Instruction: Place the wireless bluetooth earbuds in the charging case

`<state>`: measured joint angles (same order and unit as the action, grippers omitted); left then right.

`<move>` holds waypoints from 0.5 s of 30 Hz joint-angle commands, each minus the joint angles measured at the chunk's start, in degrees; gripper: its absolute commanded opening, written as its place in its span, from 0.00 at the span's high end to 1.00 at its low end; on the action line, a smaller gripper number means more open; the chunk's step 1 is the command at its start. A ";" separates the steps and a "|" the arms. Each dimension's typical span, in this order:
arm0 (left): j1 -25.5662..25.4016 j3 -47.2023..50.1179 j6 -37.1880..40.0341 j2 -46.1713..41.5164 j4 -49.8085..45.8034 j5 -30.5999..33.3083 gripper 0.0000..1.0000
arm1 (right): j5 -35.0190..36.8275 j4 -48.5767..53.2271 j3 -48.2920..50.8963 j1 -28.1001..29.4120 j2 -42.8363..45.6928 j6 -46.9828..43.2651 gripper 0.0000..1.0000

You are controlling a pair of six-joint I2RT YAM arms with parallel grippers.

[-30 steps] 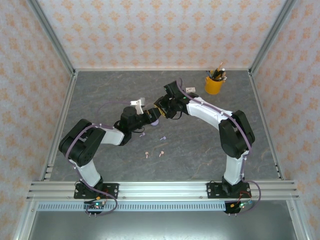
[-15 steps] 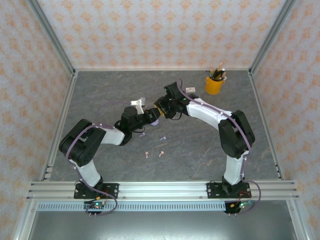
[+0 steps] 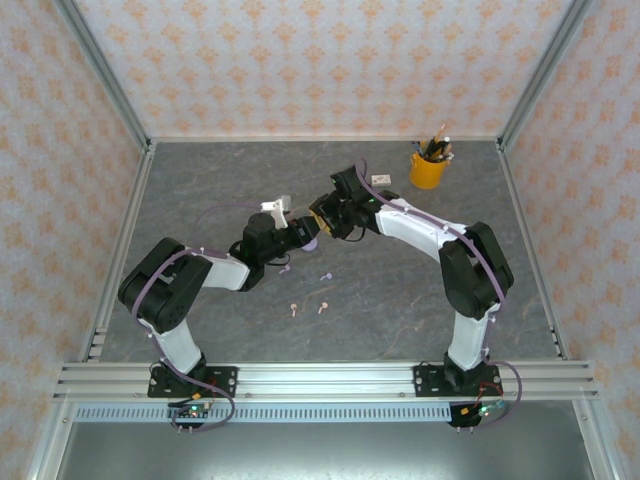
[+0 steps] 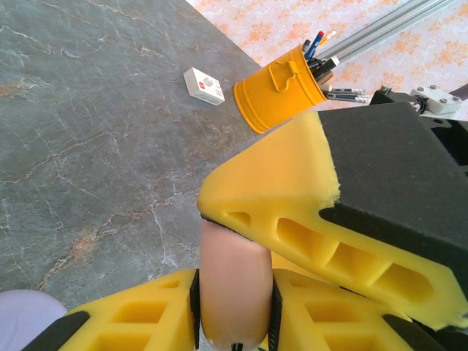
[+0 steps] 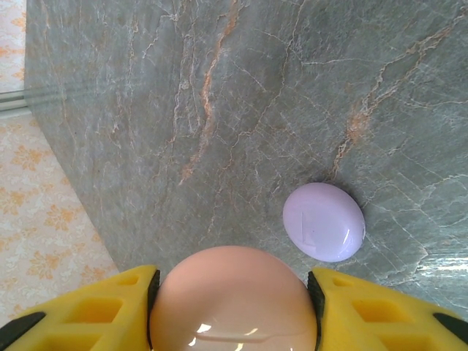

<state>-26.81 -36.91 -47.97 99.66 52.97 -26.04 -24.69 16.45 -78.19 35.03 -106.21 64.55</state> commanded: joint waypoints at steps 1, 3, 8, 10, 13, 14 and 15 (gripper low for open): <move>-0.09 -2.72 0.15 0.36 3.63 2.05 0.73 | -1.07 1.31 1.49 0.13 1.73 0.47 0.51; -0.08 -3.05 0.15 0.58 3.39 2.05 0.74 | -1.06 1.31 1.49 0.14 1.88 0.34 0.50; -0.09 -3.94 -0.02 1.15 3.11 1.69 0.76 | -1.15 1.32 1.57 0.13 1.89 0.31 0.50; -0.17 -4.14 -0.10 1.31 3.02 1.83 0.75 | -1.23 1.31 1.47 0.13 1.78 0.30 0.50; -0.17 -4.40 -0.14 1.50 2.93 2.32 0.68 | -1.33 1.22 1.38 0.13 1.78 0.26 0.50; -0.17 -4.46 -0.19 1.63 2.93 2.40 0.67 | -1.41 1.26 1.39 0.13 1.80 0.26 0.50; -0.17 -4.64 -0.20 1.76 2.93 2.48 0.66 | -1.42 1.30 1.29 0.17 1.80 0.31 0.50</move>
<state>-26.92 -38.59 -48.14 100.71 52.88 -25.61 -24.47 15.59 -77.95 34.39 -105.84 64.60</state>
